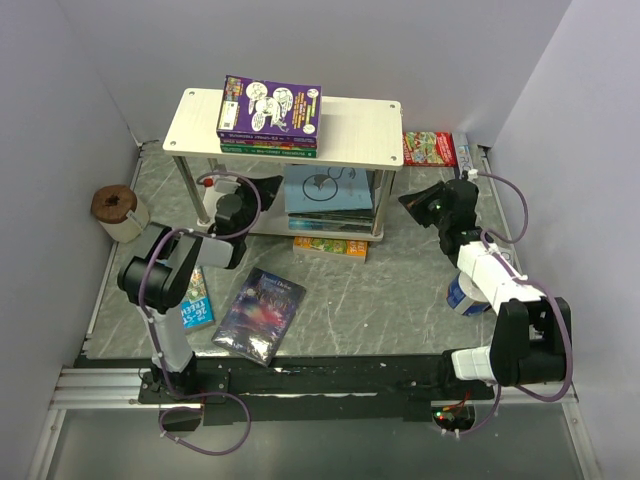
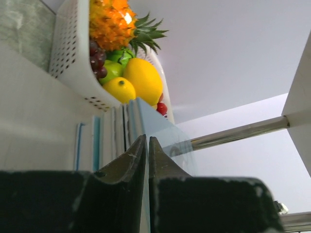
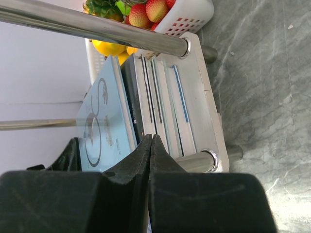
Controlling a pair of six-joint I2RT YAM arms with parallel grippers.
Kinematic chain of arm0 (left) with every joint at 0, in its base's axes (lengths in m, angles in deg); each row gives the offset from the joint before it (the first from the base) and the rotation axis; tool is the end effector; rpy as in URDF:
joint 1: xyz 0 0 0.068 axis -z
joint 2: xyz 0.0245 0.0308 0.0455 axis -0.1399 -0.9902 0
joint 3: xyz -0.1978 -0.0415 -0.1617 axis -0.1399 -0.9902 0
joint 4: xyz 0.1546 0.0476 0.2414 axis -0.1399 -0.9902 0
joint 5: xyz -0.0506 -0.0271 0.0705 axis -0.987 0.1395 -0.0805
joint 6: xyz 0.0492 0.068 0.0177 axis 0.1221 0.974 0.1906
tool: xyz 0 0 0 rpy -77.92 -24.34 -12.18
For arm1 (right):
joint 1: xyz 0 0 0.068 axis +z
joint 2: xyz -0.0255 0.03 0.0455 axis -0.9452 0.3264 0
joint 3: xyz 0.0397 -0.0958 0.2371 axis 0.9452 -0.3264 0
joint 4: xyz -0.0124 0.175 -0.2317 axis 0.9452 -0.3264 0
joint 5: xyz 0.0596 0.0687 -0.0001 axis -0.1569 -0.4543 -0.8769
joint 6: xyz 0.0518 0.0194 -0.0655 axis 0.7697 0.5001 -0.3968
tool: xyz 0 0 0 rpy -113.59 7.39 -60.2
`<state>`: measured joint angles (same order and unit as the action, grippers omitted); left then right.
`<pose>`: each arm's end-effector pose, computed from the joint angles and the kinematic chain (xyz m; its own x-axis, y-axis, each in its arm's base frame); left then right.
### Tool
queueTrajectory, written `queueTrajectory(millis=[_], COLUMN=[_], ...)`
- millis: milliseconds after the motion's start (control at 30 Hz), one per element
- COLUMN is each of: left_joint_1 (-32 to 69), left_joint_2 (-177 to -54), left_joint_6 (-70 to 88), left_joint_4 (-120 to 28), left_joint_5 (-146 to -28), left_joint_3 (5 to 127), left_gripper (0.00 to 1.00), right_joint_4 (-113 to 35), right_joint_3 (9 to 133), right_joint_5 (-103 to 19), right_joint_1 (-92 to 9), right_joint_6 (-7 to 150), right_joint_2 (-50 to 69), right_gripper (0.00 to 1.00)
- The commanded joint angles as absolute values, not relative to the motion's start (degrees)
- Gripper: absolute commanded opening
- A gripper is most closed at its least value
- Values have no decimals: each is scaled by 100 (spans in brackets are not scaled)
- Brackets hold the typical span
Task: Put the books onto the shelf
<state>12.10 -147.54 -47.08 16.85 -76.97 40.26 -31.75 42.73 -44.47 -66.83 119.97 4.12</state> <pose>0.4043 -0.1455 0.1513 -0.2604 -0.8858 -0.3841 0.1839 0.3450 -0.9204 0.3662 0.0397 0.2199 -0.4035 0.7815 -0.4758 0.1719 0.5755 0.7995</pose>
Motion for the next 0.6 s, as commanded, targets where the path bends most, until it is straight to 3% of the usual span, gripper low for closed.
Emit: queueTrajectory(millis=[0,567], left_joint_1=[1244,1279], left_joint_2=[-14884,-14850], left_joint_6=[-4764,-4712], left_joint_4=[1850,1859], left_joint_5=[-7932,-7915], left_joint_3=[4381,4505], left_gripper=[12,13], right_joint_4=[-2902,-2867], right_joint_3=[4475,4493], right_joint_5=[-4490,-4587], right_joint_1=[-6717,-6708], right_joint_6=[11916,11854], right_joint_2=[466,528], right_gripper=[0,0])
